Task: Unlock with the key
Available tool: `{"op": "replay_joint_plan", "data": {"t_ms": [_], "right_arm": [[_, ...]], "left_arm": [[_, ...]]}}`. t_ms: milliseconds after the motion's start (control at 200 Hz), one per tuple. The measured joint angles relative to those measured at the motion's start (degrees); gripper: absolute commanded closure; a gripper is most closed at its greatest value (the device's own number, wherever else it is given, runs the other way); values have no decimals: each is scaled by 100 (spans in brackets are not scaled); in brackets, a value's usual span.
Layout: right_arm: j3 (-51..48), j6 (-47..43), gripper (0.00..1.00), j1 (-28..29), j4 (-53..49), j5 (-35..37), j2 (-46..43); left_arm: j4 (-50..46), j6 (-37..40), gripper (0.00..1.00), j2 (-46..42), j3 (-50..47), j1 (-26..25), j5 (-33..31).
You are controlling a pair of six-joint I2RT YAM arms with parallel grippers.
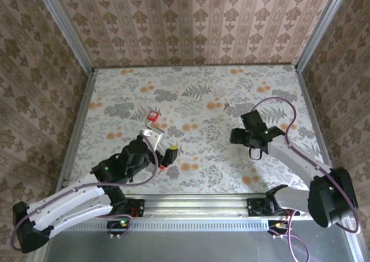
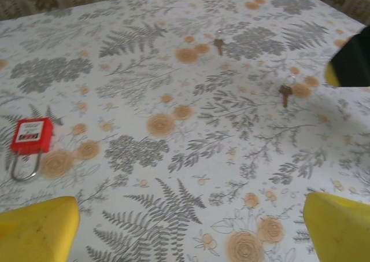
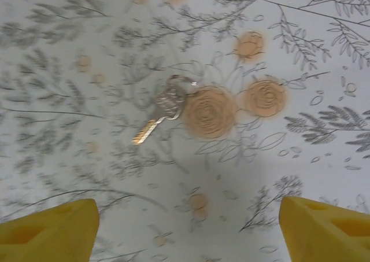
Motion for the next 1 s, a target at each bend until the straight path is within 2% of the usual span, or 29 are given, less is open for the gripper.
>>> {"op": "replay_joint_plan", "data": {"t_ms": [120,250,615,1000], "right_arm": [[39,-254,37,-319,179,-70,540],[310,-514,40,-533,291,-153,1196],[1023,-796,46,-597,551,-350,2146],[1294,-815,54,-612,588,-529,2638]], "left_arm": [[175,66,0,142,-7,-391,-166],[286,79,0,343,-22,-614,-313],[411,79,0,400,-57,-730,-468],[407,-15,0,365,-184,-796,-481]]}}
